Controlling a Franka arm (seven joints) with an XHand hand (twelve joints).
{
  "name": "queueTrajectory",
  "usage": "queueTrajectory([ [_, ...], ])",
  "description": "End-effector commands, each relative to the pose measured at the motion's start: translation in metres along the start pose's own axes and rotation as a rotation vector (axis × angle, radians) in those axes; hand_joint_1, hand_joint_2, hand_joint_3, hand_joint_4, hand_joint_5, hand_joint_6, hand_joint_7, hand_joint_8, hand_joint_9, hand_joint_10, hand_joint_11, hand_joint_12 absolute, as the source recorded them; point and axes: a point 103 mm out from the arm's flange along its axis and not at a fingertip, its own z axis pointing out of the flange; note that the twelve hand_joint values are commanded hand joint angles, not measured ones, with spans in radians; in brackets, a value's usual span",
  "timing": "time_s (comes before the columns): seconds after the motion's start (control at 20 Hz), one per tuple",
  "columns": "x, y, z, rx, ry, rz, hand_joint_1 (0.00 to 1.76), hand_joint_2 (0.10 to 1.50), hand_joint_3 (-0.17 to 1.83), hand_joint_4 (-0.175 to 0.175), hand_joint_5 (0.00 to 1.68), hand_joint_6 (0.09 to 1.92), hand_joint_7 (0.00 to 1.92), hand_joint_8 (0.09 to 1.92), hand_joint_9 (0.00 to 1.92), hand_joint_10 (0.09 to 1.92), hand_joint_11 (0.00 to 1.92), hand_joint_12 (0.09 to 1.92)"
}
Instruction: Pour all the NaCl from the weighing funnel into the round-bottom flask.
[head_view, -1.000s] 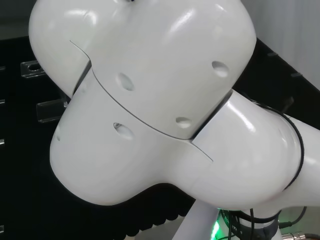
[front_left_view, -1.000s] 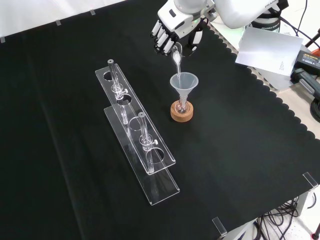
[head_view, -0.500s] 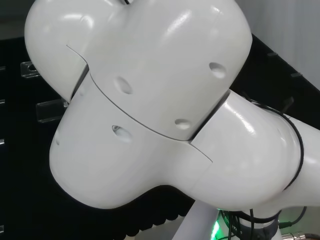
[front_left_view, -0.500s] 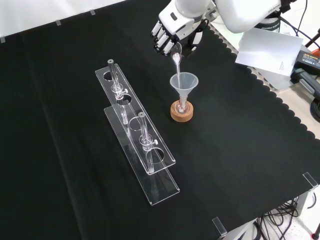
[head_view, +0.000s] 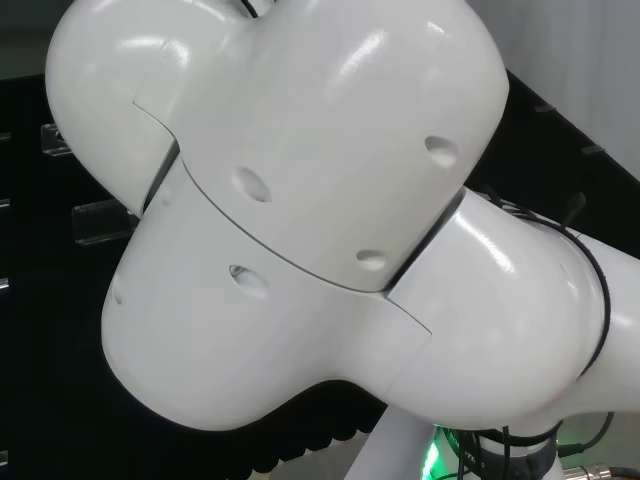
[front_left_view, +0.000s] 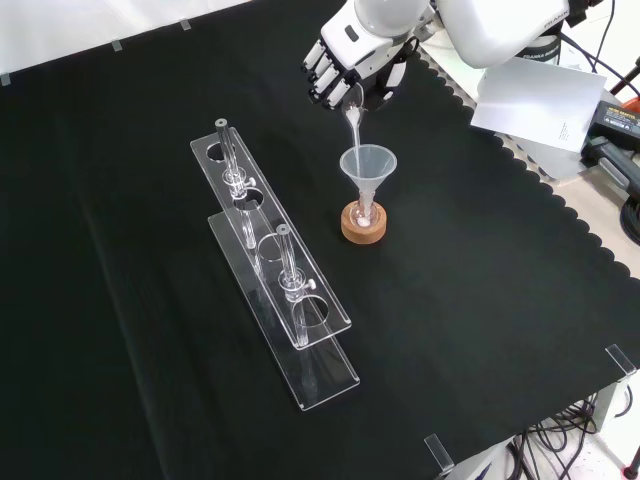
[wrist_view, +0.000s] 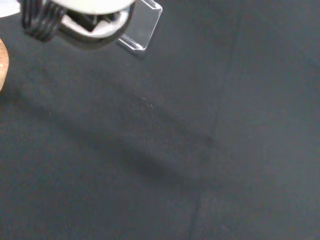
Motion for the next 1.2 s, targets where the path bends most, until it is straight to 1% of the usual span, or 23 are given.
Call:
queueTrajectory([
  [0.05,0.000,-0.001,-0.002,0.002,-0.027,0.000,1.11,0.70,0.60,0.175,1.23,0.73,0.77,0.58,1.10,0.27,0.89,1.05],
  [0.8,0.007,-0.002,-0.018,0.001,-0.135,-0.009,1.11,0.70,0.60,0.175,1.23,0.73,0.77,0.58,1.10,0.26,0.89,1.04],
  [0.95,0.009,-0.002,-0.023,-0.003,-0.168,-0.010,1.11,0.70,0.60,0.175,1.23,0.73,0.77,0.58,1.10,0.26,0.89,1.04],
  [1.05,0.011,-0.003,-0.026,-0.006,-0.204,-0.013,1.11,0.70,0.60,0.175,1.23,0.73,0.77,0.58,1.10,0.26,0.89,1.04],
  [1.2,0.013,-0.003,-0.028,-0.004,-0.232,-0.013,1.11,0.70,0.60,0.175,1.23,0.73,0.76,0.58,1.10,0.26,0.89,1.04],
])
